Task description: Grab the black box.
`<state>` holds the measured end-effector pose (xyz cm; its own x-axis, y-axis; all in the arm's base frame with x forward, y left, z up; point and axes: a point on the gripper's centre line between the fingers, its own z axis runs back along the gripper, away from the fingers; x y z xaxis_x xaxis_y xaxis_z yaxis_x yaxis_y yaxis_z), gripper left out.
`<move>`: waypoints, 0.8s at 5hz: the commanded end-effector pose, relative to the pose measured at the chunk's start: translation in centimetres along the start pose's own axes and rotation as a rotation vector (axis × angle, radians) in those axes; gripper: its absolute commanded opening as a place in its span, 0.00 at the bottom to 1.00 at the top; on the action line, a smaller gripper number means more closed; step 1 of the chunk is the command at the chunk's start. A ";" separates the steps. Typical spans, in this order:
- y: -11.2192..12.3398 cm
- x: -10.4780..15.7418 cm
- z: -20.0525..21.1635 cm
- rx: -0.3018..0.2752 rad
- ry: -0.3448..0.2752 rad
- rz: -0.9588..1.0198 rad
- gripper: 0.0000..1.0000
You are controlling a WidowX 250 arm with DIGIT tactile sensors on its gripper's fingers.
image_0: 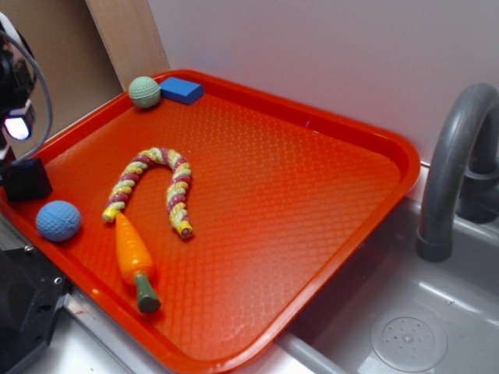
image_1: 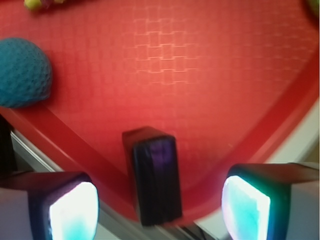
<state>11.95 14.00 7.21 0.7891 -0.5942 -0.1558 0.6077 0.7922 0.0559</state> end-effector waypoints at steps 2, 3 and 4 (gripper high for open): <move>-0.4 0.5 -4.2 -0.121 0.048 0.003 0.00; -0.4 0.7 -3.5 -0.095 0.072 -0.024 0.00; -0.4 0.9 -1.7 -0.060 0.085 -0.029 0.00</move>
<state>11.12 13.17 4.60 0.7651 -0.5941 -0.2483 0.6016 0.7970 -0.0536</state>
